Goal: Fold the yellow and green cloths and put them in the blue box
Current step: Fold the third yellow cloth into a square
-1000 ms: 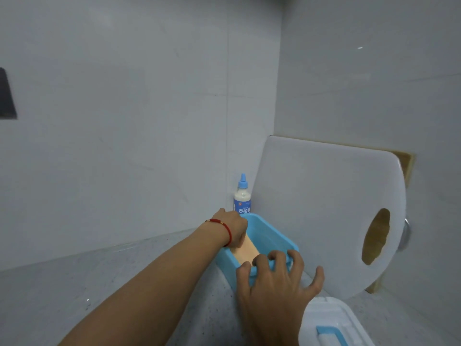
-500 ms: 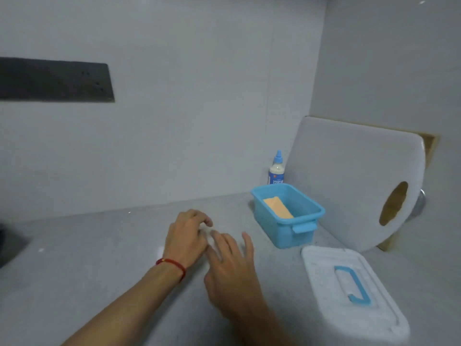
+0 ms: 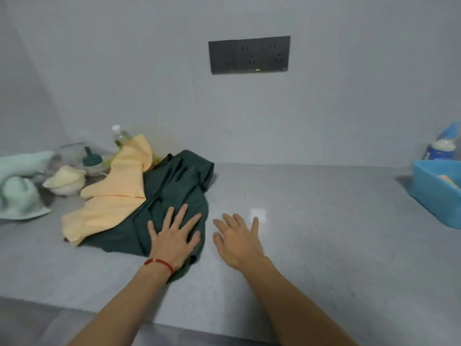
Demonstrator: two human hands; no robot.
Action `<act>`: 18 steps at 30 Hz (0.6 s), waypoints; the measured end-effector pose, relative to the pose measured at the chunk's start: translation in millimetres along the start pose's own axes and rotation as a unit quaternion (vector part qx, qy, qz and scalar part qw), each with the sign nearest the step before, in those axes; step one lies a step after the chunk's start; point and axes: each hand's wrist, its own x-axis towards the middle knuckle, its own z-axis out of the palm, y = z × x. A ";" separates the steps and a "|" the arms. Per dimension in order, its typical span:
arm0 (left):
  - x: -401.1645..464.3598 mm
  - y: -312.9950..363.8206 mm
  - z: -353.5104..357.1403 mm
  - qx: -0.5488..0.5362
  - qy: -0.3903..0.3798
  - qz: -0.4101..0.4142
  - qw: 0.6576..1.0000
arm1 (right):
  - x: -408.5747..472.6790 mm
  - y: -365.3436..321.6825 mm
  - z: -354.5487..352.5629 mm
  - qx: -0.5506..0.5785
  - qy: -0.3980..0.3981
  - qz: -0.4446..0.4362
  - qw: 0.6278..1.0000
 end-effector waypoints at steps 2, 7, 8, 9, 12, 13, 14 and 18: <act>-0.1 -4.8 0.5 -0.045 0.031 0.014 0.998 | 3.2 -1.9 2.4 -0.011 0.009 0.003 1.000; 5.7 -21.2 -17.1 -0.126 0.283 0.035 0.950 | 2.3 0.8 5.3 -0.008 0.015 0.013 1.000; 15.9 -39.2 -26.2 -0.139 0.310 -0.015 0.940 | 3.0 -0.8 7.4 -0.010 0.013 0.012 1.000; 28.6 -57.7 -36.4 -0.146 0.300 -0.084 0.939 | 4.1 -1.6 9.0 -0.009 0.014 0.011 1.000; 65.5 -102.4 -55.7 -0.123 0.117 -0.269 0.948 | 9.8 -5.5 10.0 -0.008 0.024 0.010 1.000; 75.2 -111.1 -56.1 -0.135 0.061 -0.285 0.947 | 11.2 -6.9 10.1 -0.005 0.025 0.008 1.000; 83.4 -115.6 -55.6 -0.175 0.038 -0.280 0.943 | 11.6 -7.6 10.6 -0.005 0.025 0.005 1.000; 105.5 -114.3 -56.0 -0.391 0.116 -0.281 0.869 | 9.9 -10.0 8.1 0.010 0.020 0.001 1.000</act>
